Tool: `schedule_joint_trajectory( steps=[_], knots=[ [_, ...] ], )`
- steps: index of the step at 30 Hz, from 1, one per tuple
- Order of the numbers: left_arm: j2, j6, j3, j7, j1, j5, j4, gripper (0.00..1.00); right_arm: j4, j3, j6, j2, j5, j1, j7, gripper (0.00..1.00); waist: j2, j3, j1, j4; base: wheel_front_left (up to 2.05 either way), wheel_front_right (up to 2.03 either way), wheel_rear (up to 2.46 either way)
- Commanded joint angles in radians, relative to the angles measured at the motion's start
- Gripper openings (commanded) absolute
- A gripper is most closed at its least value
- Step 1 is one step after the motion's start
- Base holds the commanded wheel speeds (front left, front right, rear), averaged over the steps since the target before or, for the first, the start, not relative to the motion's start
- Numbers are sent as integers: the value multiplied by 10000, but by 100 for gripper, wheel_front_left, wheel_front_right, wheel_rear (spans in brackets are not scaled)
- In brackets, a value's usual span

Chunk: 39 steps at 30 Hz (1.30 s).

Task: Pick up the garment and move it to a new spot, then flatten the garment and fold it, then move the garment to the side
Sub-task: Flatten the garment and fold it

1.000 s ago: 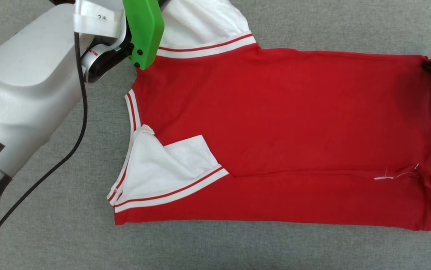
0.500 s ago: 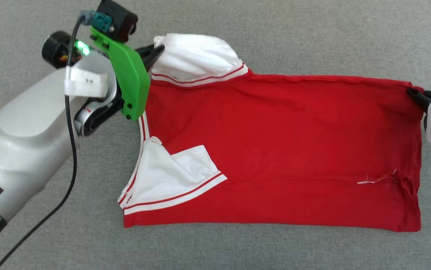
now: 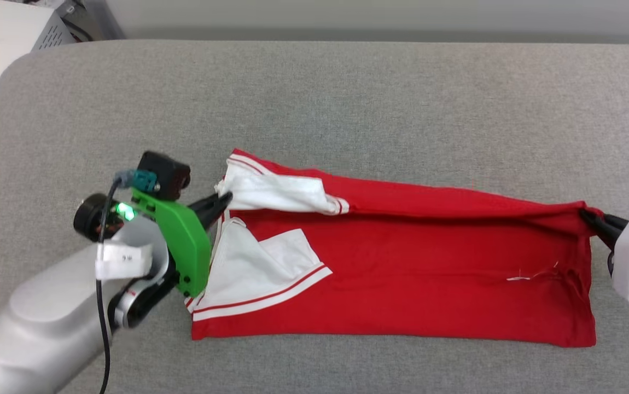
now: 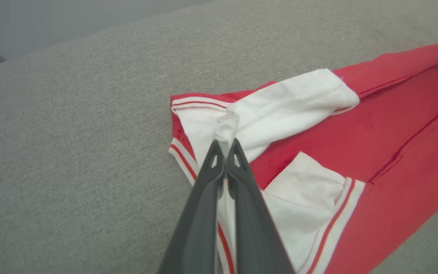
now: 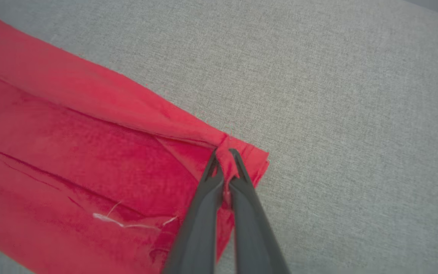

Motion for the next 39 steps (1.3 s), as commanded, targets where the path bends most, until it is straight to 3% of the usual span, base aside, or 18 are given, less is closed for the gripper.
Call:
schedule_joint_trajectory(
  steps=[1, 13, 27, 28, 29, 30, 34, 39],
  knots=[
    [140, 153, -7, -121, 428, -70, -168, 0, -120, -124, -7, -32, 31, 356, -131, 0, -1, -259, 1, 18, 0, 0, 0],
    [520, 1038, -129, -589, 2375, -383, -1044, 0, -1316, -1384, -7, 256, -334, 3016, -231, 0, -1, -697, 1, 48, 0, 0, 0],
    [198, 1127, -184, -676, 3109, -544, -511, 0, -1620, -2330, -7, 1256, -446, 4556, 495, 0, -1, -499, 1, 32, 0, 0, 0],
    [136, 1157, -175, -742, 3107, -511, -397, 29, -1578, -2358, -7, 1311, -482, 4540, 498, 27, -1, -496, 1, 44, 0, 0, 0],
    [98, 1175, -160, -795, 3110, -501, -336, 68, -1559, -2384, -7, 1345, -509, 4526, 488, 47, -1, -503, 1, 50, 0, 0, 0],
    [31, 1235, -127, -936, 3106, -447, -238, 100, -1557, -2471, -7, 1421, -546, 4497, 444, 100, -1, -529, 1, 62, 0, 0, 0],
    [-64, 1417, 3, -1473, 3095, -228, -114, 100, -1760, -2799, -7, 1457, -569, 4480, 274, 100, -1, -665, 1, 115, 0, 0, 0],
    [-149, 2091, 612, -2363, 3266, 243, -180, 100, -2337, -3552, -7, 1412, -143, 4646, 319, 100, -1, -861, 1, 160, 0, 0, 0]
  ],
)
